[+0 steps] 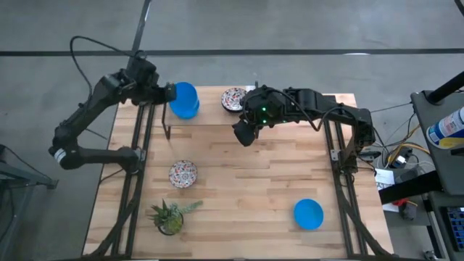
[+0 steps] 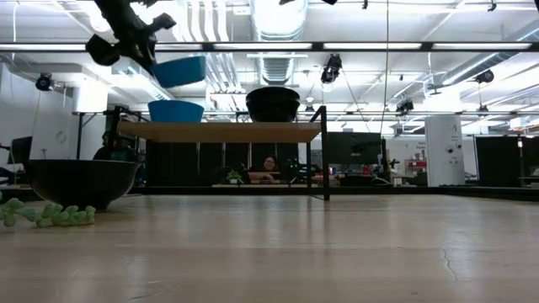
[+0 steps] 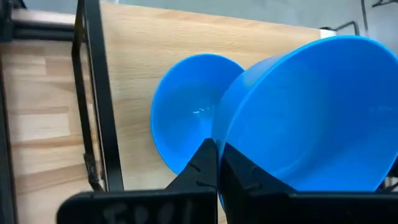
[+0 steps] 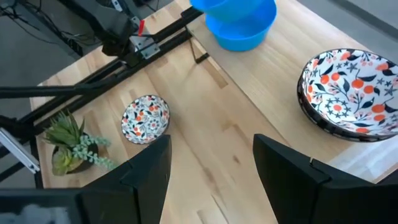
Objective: Pick & Place Mini bowls
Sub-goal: Stack the blue bowl on the blue bowl on the shelf
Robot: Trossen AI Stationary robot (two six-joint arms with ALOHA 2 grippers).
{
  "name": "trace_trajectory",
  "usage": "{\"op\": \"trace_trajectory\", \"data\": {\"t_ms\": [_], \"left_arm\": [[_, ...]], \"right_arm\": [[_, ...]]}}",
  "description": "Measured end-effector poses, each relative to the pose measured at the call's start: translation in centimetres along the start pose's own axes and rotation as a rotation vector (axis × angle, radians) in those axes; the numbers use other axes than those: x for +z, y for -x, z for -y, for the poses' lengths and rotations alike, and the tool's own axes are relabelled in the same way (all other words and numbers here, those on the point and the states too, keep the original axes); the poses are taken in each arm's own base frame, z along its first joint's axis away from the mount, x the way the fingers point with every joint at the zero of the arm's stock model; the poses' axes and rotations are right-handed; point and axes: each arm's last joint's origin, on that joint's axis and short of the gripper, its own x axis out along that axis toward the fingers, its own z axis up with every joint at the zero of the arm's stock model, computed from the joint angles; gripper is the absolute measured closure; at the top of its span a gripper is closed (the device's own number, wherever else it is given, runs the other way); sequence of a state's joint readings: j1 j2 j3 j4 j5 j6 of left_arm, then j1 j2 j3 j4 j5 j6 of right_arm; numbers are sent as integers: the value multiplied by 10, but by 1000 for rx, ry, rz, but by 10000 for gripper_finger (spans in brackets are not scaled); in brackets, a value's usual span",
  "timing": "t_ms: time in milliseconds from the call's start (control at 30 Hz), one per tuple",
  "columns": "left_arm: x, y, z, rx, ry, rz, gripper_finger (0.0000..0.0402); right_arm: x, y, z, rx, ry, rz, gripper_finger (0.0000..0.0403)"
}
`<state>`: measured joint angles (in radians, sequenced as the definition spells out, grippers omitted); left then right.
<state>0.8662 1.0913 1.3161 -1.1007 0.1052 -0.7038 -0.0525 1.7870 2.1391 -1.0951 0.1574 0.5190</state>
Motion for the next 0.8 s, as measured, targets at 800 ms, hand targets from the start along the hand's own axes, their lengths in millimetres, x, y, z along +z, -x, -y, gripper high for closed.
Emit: {"op": "trace_trajectory", "data": {"t_ms": [800], "left_arm": [[20, -47, -13, 162, -1, -149, 394]], "right_arm": [[0, -1, 1, -4, 32, -1, 179]]}}
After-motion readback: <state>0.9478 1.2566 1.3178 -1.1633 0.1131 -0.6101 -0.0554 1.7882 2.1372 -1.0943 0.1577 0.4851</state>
